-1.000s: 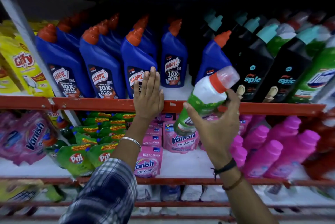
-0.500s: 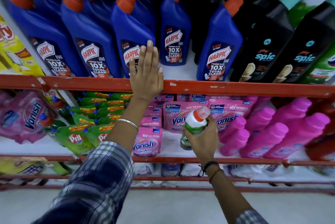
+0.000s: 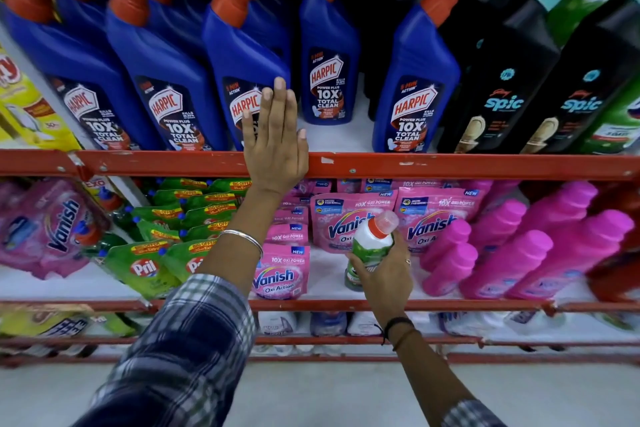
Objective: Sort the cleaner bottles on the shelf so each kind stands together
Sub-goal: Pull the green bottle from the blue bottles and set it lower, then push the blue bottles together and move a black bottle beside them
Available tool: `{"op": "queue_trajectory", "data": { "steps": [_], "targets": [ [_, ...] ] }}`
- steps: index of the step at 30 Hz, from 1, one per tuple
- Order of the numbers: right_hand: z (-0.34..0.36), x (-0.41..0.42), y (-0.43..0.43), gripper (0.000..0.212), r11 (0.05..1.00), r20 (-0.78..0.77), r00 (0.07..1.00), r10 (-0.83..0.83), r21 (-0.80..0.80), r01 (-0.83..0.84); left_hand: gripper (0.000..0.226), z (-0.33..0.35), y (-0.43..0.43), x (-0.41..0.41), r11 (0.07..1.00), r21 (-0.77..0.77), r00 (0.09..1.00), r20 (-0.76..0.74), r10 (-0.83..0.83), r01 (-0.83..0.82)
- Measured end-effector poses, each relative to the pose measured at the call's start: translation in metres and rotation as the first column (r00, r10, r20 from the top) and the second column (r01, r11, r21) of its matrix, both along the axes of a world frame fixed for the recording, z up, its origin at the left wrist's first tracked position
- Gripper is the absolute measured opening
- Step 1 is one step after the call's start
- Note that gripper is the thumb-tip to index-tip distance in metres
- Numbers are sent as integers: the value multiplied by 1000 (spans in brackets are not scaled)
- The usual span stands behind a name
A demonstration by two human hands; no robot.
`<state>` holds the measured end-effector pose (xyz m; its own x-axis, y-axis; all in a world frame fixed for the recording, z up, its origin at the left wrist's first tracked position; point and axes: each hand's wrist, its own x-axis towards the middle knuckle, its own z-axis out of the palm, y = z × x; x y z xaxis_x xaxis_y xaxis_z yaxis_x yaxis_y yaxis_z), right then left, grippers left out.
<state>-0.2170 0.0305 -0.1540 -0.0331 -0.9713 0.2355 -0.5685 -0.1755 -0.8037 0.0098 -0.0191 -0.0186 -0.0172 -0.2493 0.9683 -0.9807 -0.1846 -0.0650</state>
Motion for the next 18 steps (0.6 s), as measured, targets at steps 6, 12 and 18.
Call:
{"op": "queue_trajectory", "data": {
  "steps": [6,12,18],
  "targets": [
    [55,-1,-8,96,971,192,981,-39,-224,83,63,-4,0,0,999,-33,1000,26,7,-7],
    [171,24,-61,93,884,297,955,-20,-441,156,63,-2,1,0,999,-39,998,46,34,-32],
    [193,42,-85,109,908,171,977,-128,-376,185,61,0,2,-1,999,-47,999,43,17,-15]
  ]
}}
